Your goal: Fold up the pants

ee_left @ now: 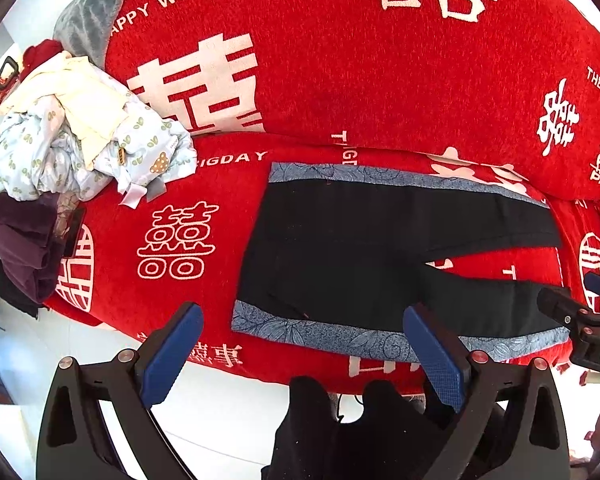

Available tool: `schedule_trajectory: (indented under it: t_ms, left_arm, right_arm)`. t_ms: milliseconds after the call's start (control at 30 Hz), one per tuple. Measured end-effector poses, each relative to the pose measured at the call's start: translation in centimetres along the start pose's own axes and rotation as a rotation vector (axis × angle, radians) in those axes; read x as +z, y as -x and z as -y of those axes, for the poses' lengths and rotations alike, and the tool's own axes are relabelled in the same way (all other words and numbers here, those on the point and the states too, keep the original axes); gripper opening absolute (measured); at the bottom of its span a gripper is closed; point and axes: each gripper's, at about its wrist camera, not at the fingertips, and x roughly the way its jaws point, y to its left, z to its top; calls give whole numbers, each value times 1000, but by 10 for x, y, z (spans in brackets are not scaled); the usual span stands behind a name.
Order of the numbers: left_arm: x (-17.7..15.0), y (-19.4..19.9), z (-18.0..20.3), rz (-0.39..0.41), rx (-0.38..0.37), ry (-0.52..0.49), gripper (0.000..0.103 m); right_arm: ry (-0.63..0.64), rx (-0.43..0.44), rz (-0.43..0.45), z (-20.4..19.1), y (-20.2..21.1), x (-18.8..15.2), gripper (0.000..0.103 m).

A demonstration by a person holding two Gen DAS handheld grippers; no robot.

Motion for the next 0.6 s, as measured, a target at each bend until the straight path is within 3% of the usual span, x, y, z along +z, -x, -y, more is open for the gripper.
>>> schedule_trajectory:
  t_ms: [267,600]
  left_arm:
    - [0,-2,-5,1,-14,32,101]
    - [0,-2,-14,-9,24,50,101]
  right_arm:
    - [34,29,-14,-10,-6,6,103]
    - [51,49,-32,-14,-12,10,103]
